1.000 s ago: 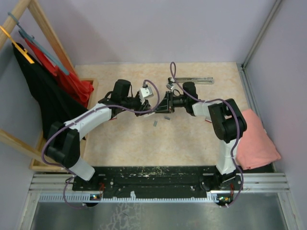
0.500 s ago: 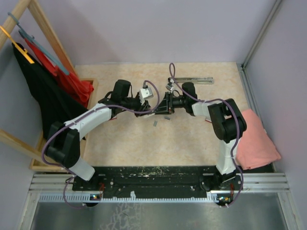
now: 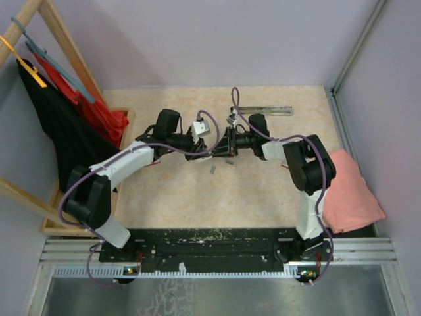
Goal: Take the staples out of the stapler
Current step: Unload the staple at the center of the board.
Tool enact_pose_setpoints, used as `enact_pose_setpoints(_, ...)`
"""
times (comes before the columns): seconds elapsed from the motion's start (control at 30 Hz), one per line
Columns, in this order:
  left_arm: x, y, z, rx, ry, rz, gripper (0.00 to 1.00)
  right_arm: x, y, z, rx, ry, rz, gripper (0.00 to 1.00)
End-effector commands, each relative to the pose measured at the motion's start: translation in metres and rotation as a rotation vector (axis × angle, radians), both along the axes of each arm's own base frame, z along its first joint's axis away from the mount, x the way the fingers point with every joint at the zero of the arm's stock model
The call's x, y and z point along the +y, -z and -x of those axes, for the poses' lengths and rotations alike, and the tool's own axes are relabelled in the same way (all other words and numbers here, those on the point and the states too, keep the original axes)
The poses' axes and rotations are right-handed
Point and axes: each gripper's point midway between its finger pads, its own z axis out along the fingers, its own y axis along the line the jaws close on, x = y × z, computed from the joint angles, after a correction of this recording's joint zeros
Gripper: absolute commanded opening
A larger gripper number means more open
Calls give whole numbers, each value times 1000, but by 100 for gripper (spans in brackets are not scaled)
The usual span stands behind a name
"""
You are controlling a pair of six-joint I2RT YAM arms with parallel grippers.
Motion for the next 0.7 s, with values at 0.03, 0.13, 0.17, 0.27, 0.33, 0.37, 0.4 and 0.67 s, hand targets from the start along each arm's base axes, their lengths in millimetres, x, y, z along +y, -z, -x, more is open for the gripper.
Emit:
enact_pose_setpoints(0.03, -25, -24, 17, -7, 120, 86, 0, 16, -16, -8, -75, 9, -71, 24)
enact_pose_setpoints(0.13, -26, -25, 16, -9, 117, 89, 0, 17, -18, -6, -70, -4, -85, 19)
enact_pose_setpoints(0.17, -26, -25, 16, -8, 118, 90, 0, 18, -17, -5, -65, -7, -85, 18)
enact_pose_setpoints(0.27, -26, -25, 15, -9, 115, 91, 0, 19, -17, -3, -61, -18, -88, 11)
enact_pose_setpoints(0.33, -25, -27, 14, -16, 110, 89, 0, 20, -17, -2, -61, -25, -89, 2)
enact_pose_setpoints(0.37, -25, -28, 14, -16, 108, 91, 0, 19, -17, -3, -60, -24, -88, 0)
enact_pose_setpoints(0.4, -25, -30, 13, -22, 103, 93, 0, 19, -16, -4, -62, -22, -81, 0)
enact_pose_setpoints(0.67, -14, -50, 8, -29, 80, 134, 0, 4, 10, -23, -42, 67, 17, 0)
